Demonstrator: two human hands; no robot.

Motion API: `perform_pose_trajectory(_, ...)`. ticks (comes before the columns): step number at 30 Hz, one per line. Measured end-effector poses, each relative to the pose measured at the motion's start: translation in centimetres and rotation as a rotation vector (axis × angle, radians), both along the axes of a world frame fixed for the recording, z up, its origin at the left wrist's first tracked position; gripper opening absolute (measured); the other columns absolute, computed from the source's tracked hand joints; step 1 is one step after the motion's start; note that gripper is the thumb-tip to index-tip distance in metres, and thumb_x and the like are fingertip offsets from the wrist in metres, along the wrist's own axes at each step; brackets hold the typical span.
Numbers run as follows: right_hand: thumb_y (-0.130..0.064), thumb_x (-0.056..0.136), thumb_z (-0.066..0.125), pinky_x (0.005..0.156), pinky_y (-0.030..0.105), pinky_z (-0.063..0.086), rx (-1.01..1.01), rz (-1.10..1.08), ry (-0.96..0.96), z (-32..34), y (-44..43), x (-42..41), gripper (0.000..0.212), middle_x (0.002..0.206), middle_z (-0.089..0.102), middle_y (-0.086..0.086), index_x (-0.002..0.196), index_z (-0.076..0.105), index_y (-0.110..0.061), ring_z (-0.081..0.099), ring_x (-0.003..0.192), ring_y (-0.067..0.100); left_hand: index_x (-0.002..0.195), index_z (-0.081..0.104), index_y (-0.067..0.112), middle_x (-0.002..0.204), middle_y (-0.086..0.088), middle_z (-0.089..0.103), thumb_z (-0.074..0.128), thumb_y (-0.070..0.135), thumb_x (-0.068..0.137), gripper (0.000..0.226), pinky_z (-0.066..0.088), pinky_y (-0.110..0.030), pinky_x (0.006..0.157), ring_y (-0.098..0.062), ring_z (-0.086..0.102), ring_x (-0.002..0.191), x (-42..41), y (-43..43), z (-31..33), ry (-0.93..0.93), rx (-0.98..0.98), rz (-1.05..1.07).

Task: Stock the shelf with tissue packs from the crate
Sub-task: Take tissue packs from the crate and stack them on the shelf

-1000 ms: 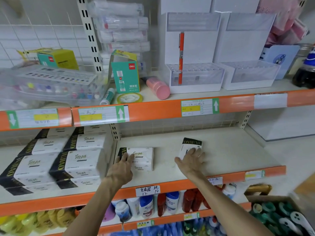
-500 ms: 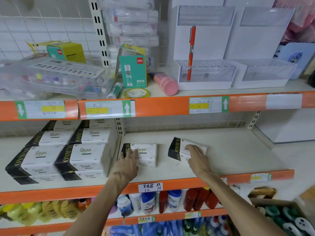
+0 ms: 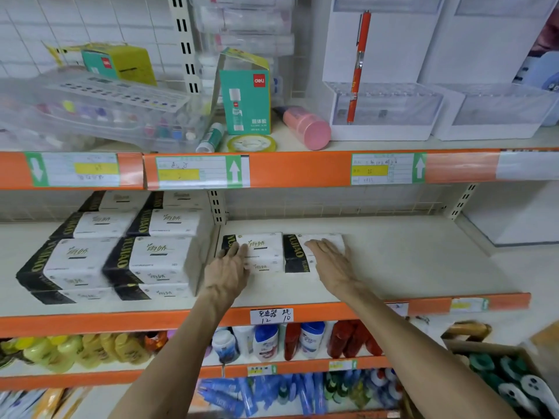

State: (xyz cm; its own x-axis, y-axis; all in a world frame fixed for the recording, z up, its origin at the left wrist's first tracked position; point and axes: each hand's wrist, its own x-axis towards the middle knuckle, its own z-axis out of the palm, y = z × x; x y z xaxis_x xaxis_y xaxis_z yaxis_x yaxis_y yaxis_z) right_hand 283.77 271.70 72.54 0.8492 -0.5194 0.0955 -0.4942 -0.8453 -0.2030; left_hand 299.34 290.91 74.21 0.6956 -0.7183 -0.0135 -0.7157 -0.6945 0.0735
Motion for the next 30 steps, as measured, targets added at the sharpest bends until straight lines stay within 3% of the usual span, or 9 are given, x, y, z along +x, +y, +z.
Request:
perform_pose_trajectory(3,-0.010,0.097,0.047,0.115,0.056,0.015,-0.027,-0.032,0.077,-0.5,0.3,0.1,0.066,0.160,0.015,-0.009,0.151,0.018,-0.032,0.008,0.148,0.019,0.146,0.026,0.023,0.155,0.002,0.027,0.045,0.023,0.094,0.055,0.040,-0.041,0.107,-0.027,0.026,0.143,0.1,0.7,0.1,0.018,-0.018,-0.032)
perform_pose_trajectory(5,-0.005,0.093,0.050,0.113,0.060,0.008,-0.044,-0.086,0.101,-0.5,0.6,-0.1,0.076,0.162,0.002,-0.005,0.153,0.011,-0.033,-0.004,0.148,0.025,0.152,0.017,0.020,0.159,-0.001,0.018,0.044,0.021,0.095,0.063,0.025,-0.038,0.116,-0.030,0.012,0.147,-0.1,1.2,-0.3,-0.041,0.010,-0.049)
perform_pose_trajectory(7,0.000,0.087,0.052,0.113,0.062,0.006,-0.038,-0.126,0.091,-0.8,1.3,-0.4,0.086,0.162,-0.004,-0.001,0.153,0.007,-0.029,-0.009,0.147,0.031,0.154,0.008,0.018,0.161,-0.004,0.010,0.043,0.017,0.095,0.069,0.015,-0.038,0.120,-0.029,0.005,0.148,-0.9,1.6,-1.3,-0.068,0.002,-0.053)
perform_pose_trajectory(10,0.004,0.083,0.048,0.113,0.063,0.015,0.004,-0.098,0.122,-1.8,2.5,-0.4,0.088,0.162,-0.004,0.001,0.153,0.004,-0.027,-0.007,0.146,0.036,0.154,-0.001,0.013,0.161,-0.008,0.000,0.041,0.014,0.095,0.072,0.004,-0.036,0.119,-0.027,-0.001,0.148,-2.0,1.6,-2.4,-0.053,0.003,-0.072)
perform_pose_trajectory(12,0.007,0.081,0.045,0.114,0.063,0.012,0.020,-0.092,0.156,-2.2,2.4,-0.3,0.092,0.162,-0.009,-0.001,0.154,-0.001,-0.028,-0.011,0.146,0.036,0.153,-0.004,0.010,0.161,-0.009,-0.004,0.040,0.012,0.095,0.073,-0.003,-0.034,0.117,-0.028,-0.005,0.148,-1.7,1.3,-2.5,-0.044,0.029,-0.089)
perform_pose_trajectory(19,0.004,0.080,0.049,0.113,0.064,0.001,-0.011,-0.049,0.280,-1.1,0.7,1.8,0.098,0.161,-0.015,-0.002,0.153,-0.008,-0.030,-0.012,0.147,0.036,0.153,0.002,0.008,0.161,-0.012,-0.002,0.044,0.005,0.091,0.075,0.002,-0.036,0.122,-0.027,-0.005,0.148,2.0,-0.4,-2.6,0.097,0.018,-0.137)
perform_pose_trajectory(30,-0.002,0.081,0.056,0.114,0.065,0.006,-0.006,-0.016,0.394,-0.6,-2.8,6.5,0.104,0.159,-0.024,0.001,0.152,-0.018,-0.024,-0.019,0.145,0.037,0.154,0.002,0.010,0.161,-0.009,-0.003,0.046,-0.001,0.089,0.079,-0.004,-0.030,0.119,-0.024,-0.007,0.148,6.4,-3.5,-2.1,0.166,-0.056,-0.121)
